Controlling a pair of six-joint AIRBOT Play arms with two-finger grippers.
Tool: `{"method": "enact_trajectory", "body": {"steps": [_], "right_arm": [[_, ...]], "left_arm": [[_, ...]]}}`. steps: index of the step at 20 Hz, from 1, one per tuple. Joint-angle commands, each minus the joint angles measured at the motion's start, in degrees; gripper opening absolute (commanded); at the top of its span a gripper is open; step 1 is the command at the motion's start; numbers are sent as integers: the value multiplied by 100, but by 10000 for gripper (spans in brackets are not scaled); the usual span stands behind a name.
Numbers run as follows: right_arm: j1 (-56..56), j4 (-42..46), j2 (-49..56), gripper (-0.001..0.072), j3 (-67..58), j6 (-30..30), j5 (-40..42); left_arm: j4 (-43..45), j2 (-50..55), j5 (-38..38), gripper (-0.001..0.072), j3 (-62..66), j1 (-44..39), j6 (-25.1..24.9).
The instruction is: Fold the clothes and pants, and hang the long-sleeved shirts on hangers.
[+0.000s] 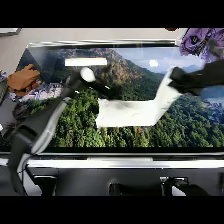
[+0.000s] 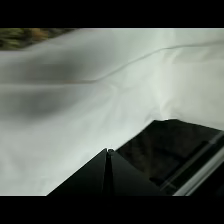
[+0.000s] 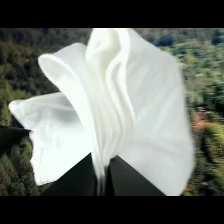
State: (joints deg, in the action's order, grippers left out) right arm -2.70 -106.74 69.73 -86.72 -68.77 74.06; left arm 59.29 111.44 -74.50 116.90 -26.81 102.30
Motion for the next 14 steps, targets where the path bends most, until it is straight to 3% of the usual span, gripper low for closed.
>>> {"method": "enact_trajectory", "body": {"steps": [1, 7, 14], "right_arm": [[-1370, 391, 492, 30, -2, 874, -608], [-2848, 682, 1655, 30, -4, 1886, -1606], [-3154, 129, 2430, 30, -4, 2013, -2074]], "left_arm": [[1453, -905, -1073, 13, 4, 859, 7], [1445, -1580, -1523, 15, 4, 1954, -308], [1425, -1620, -1725, 15, 0, 2328, -350]]}}
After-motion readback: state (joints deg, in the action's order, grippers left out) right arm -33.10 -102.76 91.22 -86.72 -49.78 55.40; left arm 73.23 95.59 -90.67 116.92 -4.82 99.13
